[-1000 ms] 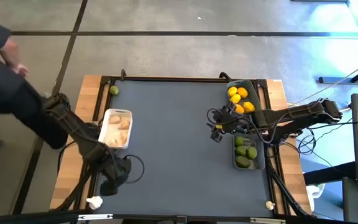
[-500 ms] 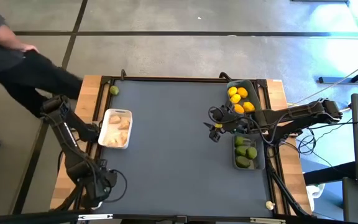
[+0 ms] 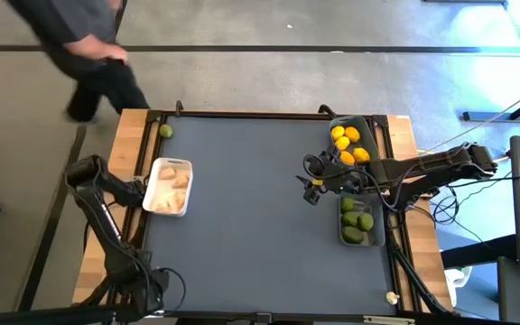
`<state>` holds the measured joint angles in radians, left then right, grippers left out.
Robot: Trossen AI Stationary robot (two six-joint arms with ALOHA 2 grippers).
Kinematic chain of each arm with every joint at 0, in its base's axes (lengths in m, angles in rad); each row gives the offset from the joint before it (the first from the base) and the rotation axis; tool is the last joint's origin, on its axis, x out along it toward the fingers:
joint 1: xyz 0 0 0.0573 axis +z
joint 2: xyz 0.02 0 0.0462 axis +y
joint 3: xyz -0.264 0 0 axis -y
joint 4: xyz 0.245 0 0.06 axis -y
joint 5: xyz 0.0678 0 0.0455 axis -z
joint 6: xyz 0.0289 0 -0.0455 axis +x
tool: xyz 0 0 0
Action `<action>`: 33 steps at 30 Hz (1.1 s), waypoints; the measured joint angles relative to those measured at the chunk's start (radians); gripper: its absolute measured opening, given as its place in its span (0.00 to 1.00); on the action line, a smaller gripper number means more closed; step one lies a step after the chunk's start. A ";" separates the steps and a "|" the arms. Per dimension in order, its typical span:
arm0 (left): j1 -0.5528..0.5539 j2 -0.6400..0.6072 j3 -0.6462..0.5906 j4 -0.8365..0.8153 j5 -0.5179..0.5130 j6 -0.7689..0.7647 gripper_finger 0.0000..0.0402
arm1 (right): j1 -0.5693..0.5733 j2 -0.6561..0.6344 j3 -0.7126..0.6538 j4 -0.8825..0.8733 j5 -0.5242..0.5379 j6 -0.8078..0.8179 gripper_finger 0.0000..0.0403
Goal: Sort produce into baskets
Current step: Put the garlic into the white bin
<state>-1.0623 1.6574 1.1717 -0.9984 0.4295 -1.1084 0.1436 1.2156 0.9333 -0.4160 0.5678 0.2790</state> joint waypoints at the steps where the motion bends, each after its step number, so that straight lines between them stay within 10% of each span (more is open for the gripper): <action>1: -0.004 0.012 0.000 0.000 0.018 0.000 0.65 | 0.000 0.000 0.000 0.000 0.000 0.000 0.72; 33: -0.040 0.102 0.000 -0.011 0.040 0.063 0.10 | 0.000 0.000 0.000 0.070 0.001 -0.045 0.72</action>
<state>-1.1027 1.7592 1.1717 -1.0096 0.4698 -1.0457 0.1437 1.2156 0.9333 -0.3465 0.5686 0.2340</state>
